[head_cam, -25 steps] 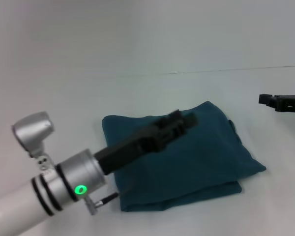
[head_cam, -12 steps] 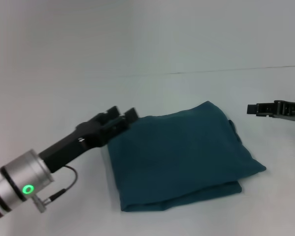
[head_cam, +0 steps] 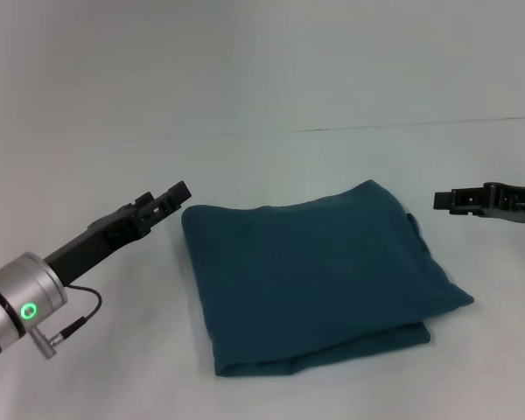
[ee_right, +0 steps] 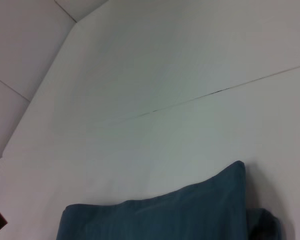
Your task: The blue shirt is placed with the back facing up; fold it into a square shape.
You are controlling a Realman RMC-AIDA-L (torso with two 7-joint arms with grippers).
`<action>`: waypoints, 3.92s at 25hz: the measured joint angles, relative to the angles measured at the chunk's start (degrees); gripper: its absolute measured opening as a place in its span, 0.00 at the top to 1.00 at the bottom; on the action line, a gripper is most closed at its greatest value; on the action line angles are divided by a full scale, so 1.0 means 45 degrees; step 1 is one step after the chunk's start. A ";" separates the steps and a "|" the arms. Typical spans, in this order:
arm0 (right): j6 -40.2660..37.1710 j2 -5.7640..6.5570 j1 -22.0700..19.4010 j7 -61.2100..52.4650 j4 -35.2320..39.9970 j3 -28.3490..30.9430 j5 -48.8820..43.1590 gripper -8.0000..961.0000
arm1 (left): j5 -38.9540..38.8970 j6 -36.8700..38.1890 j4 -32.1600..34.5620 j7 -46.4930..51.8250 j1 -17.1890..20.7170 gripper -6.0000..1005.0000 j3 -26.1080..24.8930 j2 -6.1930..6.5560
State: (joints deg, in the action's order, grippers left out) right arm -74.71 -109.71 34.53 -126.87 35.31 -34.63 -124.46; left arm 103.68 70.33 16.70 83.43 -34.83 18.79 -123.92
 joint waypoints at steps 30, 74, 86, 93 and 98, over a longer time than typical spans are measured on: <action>-0.0293 0.0282 -0.0228 -0.0032 0.0057 0.0030 0.0002 0.55 | 0.0085 -0.5548 -0.0217 0.0732 -0.2152 0.11 0.3333 -0.0070; -0.0197 0.0218 -0.0531 -0.0028 -0.0016 0.0127 0.0010 0.55 | 0.0024 -0.5759 -0.0022 0.1199 -0.2279 0.63 0.5064 -0.0098; -0.0153 0.0103 -0.0619 0.0098 -0.0054 0.0337 0.0096 0.56 | 0.0024 -0.5782 0.0266 0.1236 -0.2310 0.96 0.5044 -0.0038; 0.0070 -0.0062 -0.0628 0.0174 -0.0072 0.0456 0.0101 0.56 | 0.0024 -0.6034 0.0922 0.1541 -0.2422 0.96 0.5082 -0.0016; 0.0402 -0.0136 -0.0622 0.0223 -0.0079 0.0455 0.0100 0.56 | 0.0024 -0.6517 0.1104 0.1546 -0.2672 0.95 0.5082 -0.0016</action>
State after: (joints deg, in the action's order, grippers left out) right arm -72.91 -110.33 31.73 -125.87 34.96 -32.58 -124.01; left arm 103.79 41.00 21.67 90.39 -46.85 41.66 -124.00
